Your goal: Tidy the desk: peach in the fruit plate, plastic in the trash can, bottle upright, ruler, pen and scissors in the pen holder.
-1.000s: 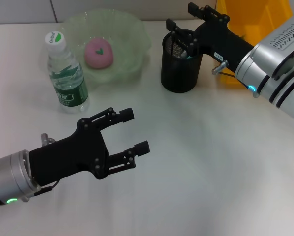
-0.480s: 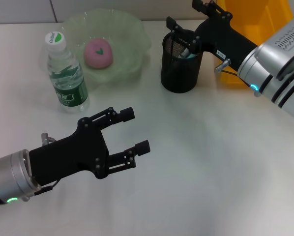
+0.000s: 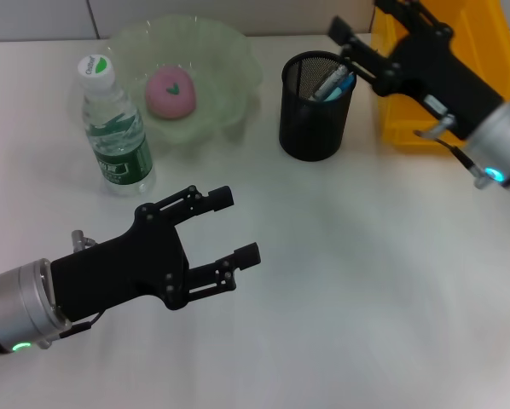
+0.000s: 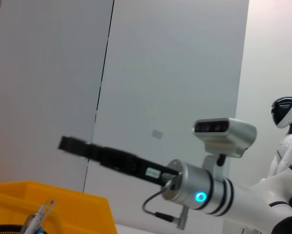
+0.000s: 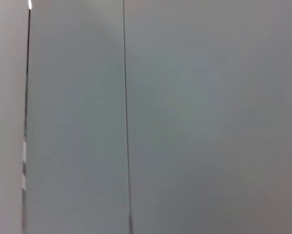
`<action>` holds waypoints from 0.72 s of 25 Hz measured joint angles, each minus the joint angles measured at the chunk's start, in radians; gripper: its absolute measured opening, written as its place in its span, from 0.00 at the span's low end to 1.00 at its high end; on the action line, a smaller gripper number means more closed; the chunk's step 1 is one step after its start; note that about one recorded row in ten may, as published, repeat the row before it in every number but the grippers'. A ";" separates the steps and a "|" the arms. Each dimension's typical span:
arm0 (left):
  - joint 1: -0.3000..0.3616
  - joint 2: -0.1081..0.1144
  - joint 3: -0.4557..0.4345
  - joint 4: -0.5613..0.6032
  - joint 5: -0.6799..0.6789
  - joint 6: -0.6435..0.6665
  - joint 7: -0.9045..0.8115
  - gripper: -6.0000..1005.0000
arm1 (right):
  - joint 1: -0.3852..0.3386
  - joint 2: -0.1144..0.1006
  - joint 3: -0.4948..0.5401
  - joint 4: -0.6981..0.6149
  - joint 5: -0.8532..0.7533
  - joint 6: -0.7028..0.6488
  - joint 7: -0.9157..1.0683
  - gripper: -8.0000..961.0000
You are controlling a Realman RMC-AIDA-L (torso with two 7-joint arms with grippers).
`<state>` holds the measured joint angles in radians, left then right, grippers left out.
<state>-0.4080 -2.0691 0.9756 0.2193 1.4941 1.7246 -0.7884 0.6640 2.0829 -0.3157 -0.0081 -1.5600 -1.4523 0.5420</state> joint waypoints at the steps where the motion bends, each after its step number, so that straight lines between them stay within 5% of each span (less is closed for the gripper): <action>1: 0.000 0.000 0.000 0.000 0.000 0.000 0.000 0.78 | -0.016 0.000 -0.014 -0.029 -0.014 -0.033 0.056 0.82; 10: -0.021 0.004 0.005 0.002 0.003 0.002 -0.059 0.78 | -0.184 -0.006 -0.218 -0.395 -0.138 -0.293 0.554 0.82; 18: -0.028 0.008 0.024 0.096 0.069 0.003 -0.211 0.78 | -0.240 -0.025 -0.221 -0.562 -0.341 -0.440 0.678 0.82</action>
<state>-0.4356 -2.0608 1.0000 0.3154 1.5634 1.7273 -0.9990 0.4243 2.0576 -0.5366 -0.5697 -1.9007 -1.8924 1.2198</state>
